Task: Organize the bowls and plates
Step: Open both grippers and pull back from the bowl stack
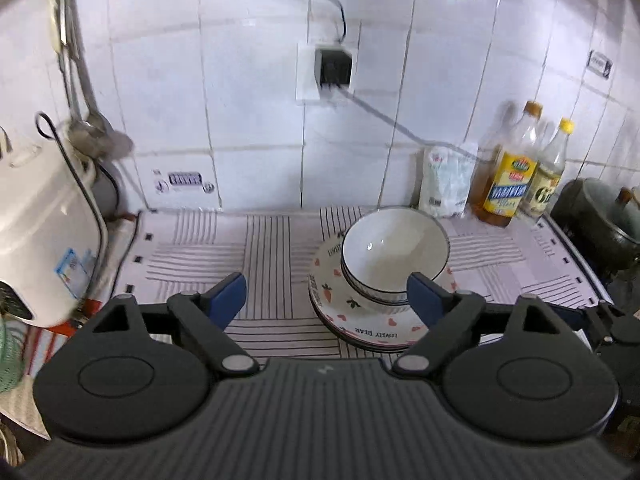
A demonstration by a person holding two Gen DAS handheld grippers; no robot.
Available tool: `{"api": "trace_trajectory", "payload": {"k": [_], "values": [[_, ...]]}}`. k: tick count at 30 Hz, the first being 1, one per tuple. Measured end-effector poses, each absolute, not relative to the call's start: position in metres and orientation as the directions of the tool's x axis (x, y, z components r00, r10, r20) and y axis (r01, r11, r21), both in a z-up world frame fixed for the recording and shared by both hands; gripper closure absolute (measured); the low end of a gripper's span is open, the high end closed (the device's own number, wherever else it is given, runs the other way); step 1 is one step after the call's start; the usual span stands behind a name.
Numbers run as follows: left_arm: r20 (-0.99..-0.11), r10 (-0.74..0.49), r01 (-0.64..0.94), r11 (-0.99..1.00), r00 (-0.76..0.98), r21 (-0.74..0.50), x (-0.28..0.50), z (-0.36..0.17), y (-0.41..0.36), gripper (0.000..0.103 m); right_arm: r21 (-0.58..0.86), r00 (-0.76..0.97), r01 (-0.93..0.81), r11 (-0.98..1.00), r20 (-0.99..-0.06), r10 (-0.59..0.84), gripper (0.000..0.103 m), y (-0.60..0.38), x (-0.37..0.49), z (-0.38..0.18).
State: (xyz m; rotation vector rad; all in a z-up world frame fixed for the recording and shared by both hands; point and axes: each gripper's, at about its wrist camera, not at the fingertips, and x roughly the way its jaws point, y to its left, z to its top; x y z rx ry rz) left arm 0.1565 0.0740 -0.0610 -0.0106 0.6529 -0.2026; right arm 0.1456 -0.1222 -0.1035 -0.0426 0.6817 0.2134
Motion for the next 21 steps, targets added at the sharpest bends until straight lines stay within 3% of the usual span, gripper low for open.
{"api": "trace_trajectory", "payload": {"k": [6, 14, 21], "values": [[-0.602, -0.203, 0.159, 0.979, 0.772, -0.126, 0.127, -0.048, 0.091, 0.009, -0.008, 0.753, -0.176, 0.984, -0.645, 0.129, 0.002, -0.118, 0.127, -0.084], [-0.623, -0.184, 0.149, 0.983, 0.761, -0.108, 0.103, -0.050, 0.097, 0.006, -0.012, 0.747, -0.124, 0.992, -0.660, 0.085, 0.002, -0.126, 0.102, -0.064], [-0.612, -0.159, 0.105, 0.987, 0.775, -0.123, 0.084, -0.053, 0.099, 0.000, -0.105, 0.708, -0.003, 0.994, -0.703, -0.072, 0.000, -0.127, 0.097, -0.057]]}}
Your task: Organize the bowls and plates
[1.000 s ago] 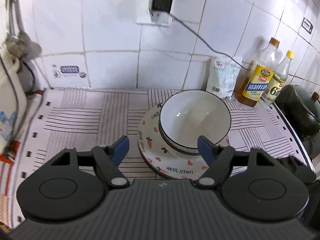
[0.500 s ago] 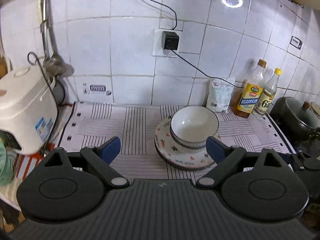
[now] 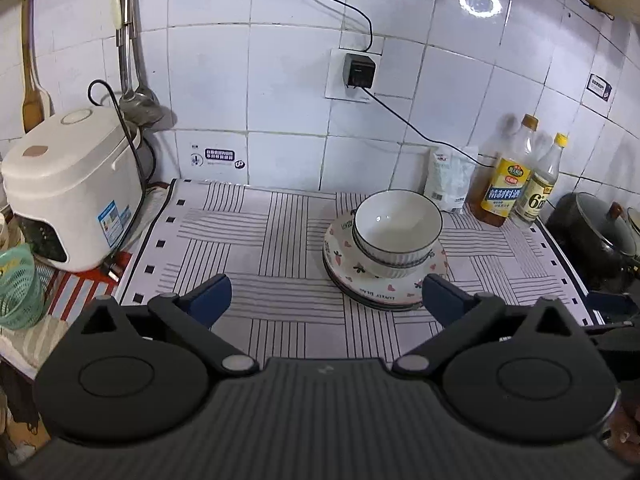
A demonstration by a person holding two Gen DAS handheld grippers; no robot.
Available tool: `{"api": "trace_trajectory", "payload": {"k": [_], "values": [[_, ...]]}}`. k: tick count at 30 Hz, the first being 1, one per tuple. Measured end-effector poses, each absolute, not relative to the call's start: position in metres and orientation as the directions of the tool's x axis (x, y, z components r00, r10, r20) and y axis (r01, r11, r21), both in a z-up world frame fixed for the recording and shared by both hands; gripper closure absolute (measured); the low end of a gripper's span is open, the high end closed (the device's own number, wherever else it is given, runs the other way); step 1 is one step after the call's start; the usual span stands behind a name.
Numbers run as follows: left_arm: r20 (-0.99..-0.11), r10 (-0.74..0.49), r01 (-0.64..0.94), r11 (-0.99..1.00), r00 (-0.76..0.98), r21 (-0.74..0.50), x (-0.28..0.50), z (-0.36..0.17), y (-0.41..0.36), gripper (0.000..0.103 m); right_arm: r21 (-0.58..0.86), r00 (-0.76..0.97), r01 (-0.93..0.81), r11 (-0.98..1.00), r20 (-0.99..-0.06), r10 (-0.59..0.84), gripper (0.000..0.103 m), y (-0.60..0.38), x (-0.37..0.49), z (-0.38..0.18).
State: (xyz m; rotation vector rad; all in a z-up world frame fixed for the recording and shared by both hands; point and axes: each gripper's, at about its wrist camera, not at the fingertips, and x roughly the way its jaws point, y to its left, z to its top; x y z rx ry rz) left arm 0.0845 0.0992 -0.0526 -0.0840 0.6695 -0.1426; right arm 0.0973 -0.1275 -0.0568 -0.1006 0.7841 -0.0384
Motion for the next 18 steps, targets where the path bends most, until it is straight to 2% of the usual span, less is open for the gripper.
{"api": "trace_trajectory", "payload": {"k": [3, 11, 18], "values": [[-0.621, -0.146, 0.107, 0.989, 0.770, -0.099, 0.078, -0.056, 0.095, 0.000, -0.109, 0.723, 0.033, 0.994, -0.684, -0.099, 0.000, -0.130, 0.088, -0.054], [-0.618, -0.139, 0.091, 0.990, 0.774, -0.109, 0.057, -0.065, 0.094, 0.000, 0.005, 0.771, 0.036, 0.999, -0.636, -0.025, 0.000, -0.141, 0.061, -0.039], [-0.620, -0.123, 0.097, 0.992, 0.775, -0.076, 0.044, -0.067, 0.092, 0.000, -0.013, 0.780, 0.036, 0.999, -0.624, -0.036, 0.000, -0.133, 0.046, -0.036]]}}
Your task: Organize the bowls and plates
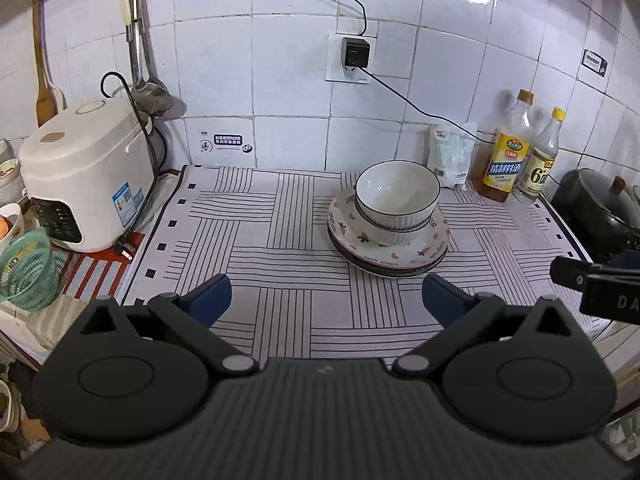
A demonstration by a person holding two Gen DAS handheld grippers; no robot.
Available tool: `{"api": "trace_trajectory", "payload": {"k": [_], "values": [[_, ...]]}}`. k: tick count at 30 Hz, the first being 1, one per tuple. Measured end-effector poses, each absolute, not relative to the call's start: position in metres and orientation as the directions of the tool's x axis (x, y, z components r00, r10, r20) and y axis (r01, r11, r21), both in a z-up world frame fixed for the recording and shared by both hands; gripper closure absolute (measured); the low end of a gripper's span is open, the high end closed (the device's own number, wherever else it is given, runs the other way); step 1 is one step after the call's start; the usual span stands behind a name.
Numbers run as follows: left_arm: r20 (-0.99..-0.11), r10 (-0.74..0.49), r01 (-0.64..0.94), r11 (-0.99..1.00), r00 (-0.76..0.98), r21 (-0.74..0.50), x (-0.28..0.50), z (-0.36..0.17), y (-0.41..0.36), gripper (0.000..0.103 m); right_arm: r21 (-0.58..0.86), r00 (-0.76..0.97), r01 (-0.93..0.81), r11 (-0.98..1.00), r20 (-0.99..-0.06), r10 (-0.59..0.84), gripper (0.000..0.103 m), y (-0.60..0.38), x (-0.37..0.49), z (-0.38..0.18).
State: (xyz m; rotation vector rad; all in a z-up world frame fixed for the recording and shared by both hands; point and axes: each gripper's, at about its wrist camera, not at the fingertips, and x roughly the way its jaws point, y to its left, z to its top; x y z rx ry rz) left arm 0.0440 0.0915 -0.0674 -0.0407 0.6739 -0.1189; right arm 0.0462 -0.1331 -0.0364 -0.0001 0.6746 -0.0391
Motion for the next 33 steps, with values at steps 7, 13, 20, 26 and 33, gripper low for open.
{"api": "trace_trajectory", "payload": {"k": [7, 13, 20, 26, 33], "values": [[-0.614, -0.113, 0.091, 0.994, 0.781, -0.067, 0.032, -0.068, 0.093, 0.000, -0.045, 0.786, 0.058, 0.997, -0.613, -0.073, 0.000, -0.128, 0.032, -0.038], [-0.622, -0.100, 0.093, 0.995, 0.777, -0.044, 0.025, -0.071, 0.089, 0.000, -0.050, 0.793, 0.063, 0.997, -0.604, -0.080, 0.001, -0.128, 0.019, -0.038], [-0.627, -0.082, 0.092, 0.996, 0.775, -0.016, 0.020, -0.074, 0.087, 0.000, -0.076, 0.812, 0.034, 0.997, -0.580, -0.072, 0.001, -0.120, 0.011, -0.040], [-0.625, -0.051, 0.080, 0.997, 0.779, 0.018, 0.019, -0.077, 0.087, 0.000, -0.076, 0.812, 0.031, 0.997, -0.579, -0.069, 0.001, -0.120, 0.011, -0.046], [-0.608, -0.049, 0.083, 0.996, 0.792, 0.029, 0.016, -0.081, 0.088, 0.000, -0.089, 0.820, 0.027, 0.996, -0.568, -0.073, 0.000, -0.118, 0.009, -0.052]]}}
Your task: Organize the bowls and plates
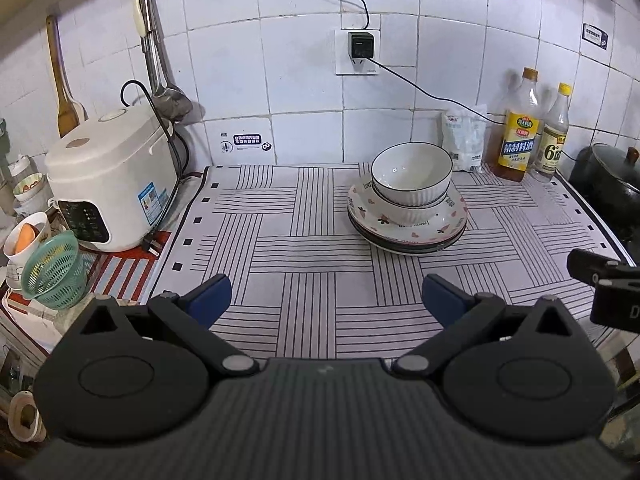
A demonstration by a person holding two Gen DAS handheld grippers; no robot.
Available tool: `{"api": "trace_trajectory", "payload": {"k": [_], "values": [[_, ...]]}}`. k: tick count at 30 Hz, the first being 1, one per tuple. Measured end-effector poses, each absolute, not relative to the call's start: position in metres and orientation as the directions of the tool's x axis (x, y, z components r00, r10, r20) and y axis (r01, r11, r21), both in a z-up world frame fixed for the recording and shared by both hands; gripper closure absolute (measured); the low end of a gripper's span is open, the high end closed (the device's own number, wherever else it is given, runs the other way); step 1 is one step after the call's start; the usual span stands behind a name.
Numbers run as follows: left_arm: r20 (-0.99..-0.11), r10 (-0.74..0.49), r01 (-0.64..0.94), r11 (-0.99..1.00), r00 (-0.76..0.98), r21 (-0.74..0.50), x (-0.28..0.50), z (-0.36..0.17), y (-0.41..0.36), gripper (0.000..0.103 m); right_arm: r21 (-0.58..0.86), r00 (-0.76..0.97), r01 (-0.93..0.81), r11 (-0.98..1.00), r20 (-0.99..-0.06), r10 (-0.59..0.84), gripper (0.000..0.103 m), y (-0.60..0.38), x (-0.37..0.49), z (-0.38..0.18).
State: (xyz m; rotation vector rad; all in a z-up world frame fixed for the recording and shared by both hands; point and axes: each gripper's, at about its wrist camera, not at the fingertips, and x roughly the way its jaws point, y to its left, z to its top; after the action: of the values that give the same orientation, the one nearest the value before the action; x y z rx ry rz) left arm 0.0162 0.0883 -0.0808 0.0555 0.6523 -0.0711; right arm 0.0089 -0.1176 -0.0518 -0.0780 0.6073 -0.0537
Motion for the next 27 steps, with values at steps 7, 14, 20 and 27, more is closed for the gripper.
{"api": "trace_trajectory", "payload": {"k": [7, 14, 20, 27], "values": [[-0.603, -0.062, 0.098, 0.995, 0.795, 0.027, 0.0133, -0.0854, 0.0887, 0.000, -0.094, 0.824, 0.023, 0.995, -0.561, -0.073, 0.001, -0.1175, 0.0070, -0.0539], [-0.614, -0.057, 0.072, 0.997, 0.787, 0.000, 0.0152, -0.0870, 0.0919, 0.000, -0.078, 0.819, 0.043, 0.996, -0.568, -0.080, 0.000, -0.1202, 0.0069, -0.0572], [-0.606, -0.058, 0.061, 0.998, 0.794, -0.017, 0.0146, -0.0850, 0.0930, 0.000, -0.076, 0.818, 0.047, 0.996, -0.570, -0.082, 0.000, -0.1212, 0.0067, -0.0590], [-0.601, -0.059, 0.056, 0.998, 0.797, -0.023, 0.0142, -0.0838, 0.0937, 0.000, -0.076, 0.817, 0.046, 0.996, -0.571, -0.081, 0.000, -0.1224, 0.0065, -0.0599]]}}
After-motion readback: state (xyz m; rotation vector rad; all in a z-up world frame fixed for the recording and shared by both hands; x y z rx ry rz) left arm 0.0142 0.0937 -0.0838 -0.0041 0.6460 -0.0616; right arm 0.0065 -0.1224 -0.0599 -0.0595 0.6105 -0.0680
